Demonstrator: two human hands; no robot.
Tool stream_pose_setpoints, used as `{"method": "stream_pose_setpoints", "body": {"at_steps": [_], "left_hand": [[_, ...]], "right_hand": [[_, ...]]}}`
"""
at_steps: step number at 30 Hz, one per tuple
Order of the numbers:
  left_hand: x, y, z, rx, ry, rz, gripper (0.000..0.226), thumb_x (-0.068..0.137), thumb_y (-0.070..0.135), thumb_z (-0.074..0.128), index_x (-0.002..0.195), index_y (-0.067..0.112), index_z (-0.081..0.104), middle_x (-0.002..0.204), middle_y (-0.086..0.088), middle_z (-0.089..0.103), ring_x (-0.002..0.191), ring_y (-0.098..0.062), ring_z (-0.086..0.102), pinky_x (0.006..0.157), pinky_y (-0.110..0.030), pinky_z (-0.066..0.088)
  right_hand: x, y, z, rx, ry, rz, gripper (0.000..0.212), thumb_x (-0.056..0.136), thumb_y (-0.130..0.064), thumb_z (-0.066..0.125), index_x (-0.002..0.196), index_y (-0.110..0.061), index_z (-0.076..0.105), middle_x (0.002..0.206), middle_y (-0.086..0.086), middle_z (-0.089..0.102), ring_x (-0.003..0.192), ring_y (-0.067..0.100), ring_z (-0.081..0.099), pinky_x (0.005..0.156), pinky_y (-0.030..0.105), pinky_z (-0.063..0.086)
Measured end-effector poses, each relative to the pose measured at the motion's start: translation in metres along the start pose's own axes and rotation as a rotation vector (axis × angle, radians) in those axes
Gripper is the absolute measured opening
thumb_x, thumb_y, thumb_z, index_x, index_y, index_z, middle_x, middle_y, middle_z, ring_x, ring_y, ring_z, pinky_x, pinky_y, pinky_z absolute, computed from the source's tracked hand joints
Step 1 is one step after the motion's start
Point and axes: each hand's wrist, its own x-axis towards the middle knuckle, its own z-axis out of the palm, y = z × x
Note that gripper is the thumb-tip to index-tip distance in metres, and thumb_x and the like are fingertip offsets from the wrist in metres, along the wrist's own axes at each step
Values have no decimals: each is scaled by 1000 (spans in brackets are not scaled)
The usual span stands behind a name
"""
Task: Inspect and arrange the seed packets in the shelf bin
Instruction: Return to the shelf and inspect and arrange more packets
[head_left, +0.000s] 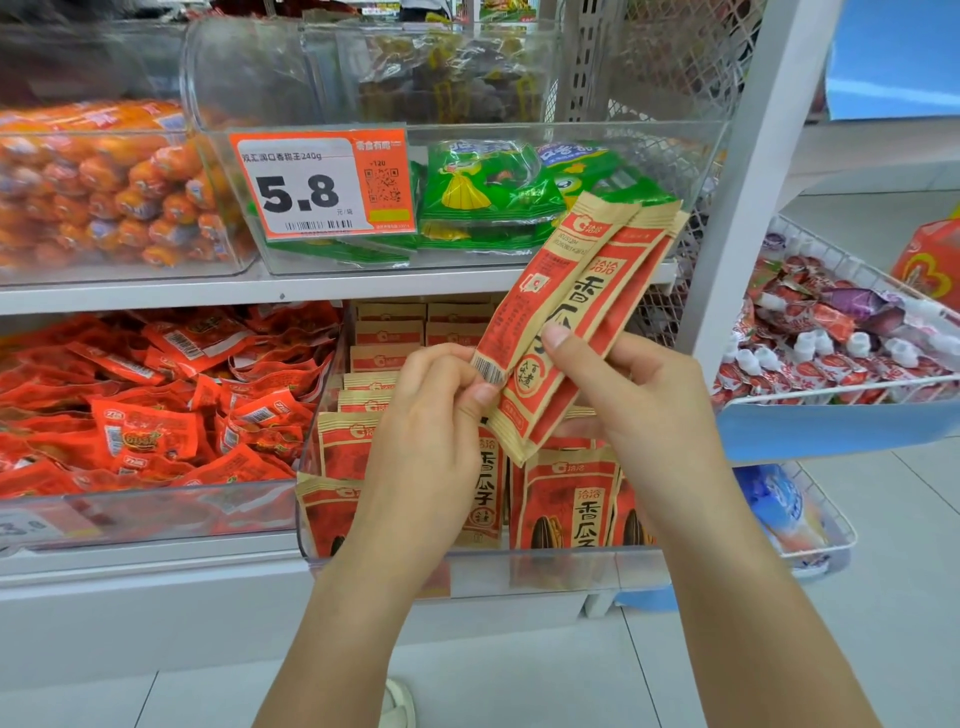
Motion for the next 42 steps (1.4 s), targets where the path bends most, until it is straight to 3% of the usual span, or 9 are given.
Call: {"method": "stream_pose_setpoints", "body": {"at_steps": [6, 9, 12, 20, 28, 32, 36, 39, 42], "left_hand": [[0, 5, 0, -232, -44, -98, 25, 96, 29, 44, 89, 15, 63, 109, 12, 63, 104, 7, 55, 86, -9, 39], [0, 12, -3, -419, -163, -210, 28, 96, 38, 48, 90, 17, 66, 108, 12, 68, 103, -2, 61, 87, -24, 45], [0, 20, -10, -559, -236, -301, 23, 92, 43, 51, 83, 27, 65, 104, 12, 70, 95, 1, 62, 84, -20, 44], [2, 32, -23, -553, -223, -290, 23, 73, 43, 65, 87, 25, 67, 86, 13, 72, 79, -3, 67, 74, -16, 52], [2, 24, -19, -531, -192, -277, 11, 89, 19, 64, 77, 20, 66, 74, 6, 72, 73, -8, 69, 76, -24, 56], [2, 22, -21, -549, -206, -260, 10, 86, 26, 63, 78, 20, 66, 75, 9, 72, 75, -7, 69, 76, -24, 55], [2, 21, -23, -496, -288, -228, 15, 78, 38, 60, 76, 24, 64, 73, 14, 70, 74, -3, 68, 74, -17, 50], [1, 23, -26, -457, -387, -223, 18, 75, 45, 63, 73, 27, 66, 75, 12, 70, 75, -3, 67, 75, -17, 50], [2, 27, -28, -536, -313, -265, 26, 75, 48, 61, 76, 23, 67, 77, 10, 72, 76, -2, 68, 74, -16, 52]], "right_hand": [[2, -3, -5, 128, -190, 59, 35, 87, -46, 56, 112, -24, 68, 96, -7, 76, 89, 3, 70, 72, 16, 54], [5, -2, -7, 161, -220, 69, 47, 85, -48, 61, 129, -31, 59, 102, -5, 73, 97, 9, 70, 83, 26, 54], [6, -1, -7, 183, -172, 62, 71, 79, -43, 70, 143, -28, 45, 93, -9, 72, 96, 13, 71, 82, 29, 55], [3, 1, -3, 205, -37, 58, 70, 76, -43, 66, 141, -42, 42, 85, -18, 74, 88, 5, 72, 71, 19, 58], [4, 1, -2, 113, -50, 66, 52, 85, -42, 63, 136, -44, 48, 84, -8, 74, 88, 11, 73, 75, 21, 58], [4, 1, 1, 112, -49, 39, 62, 69, -53, 63, 129, -51, 46, 92, -8, 75, 88, 6, 72, 72, 14, 54], [6, 4, 1, 120, 11, 10, 77, 66, -60, 62, 140, -49, 42, 99, -19, 72, 98, 2, 69, 82, 23, 52], [7, 3, -2, 78, -15, 13, 70, 67, -58, 61, 136, -50, 48, 97, -19, 72, 94, 2, 69, 72, 19, 53], [4, 0, -6, 10, -151, 39, 65, 68, -52, 61, 132, -46, 54, 93, -16, 74, 87, 1, 70, 73, 18, 56]]}}
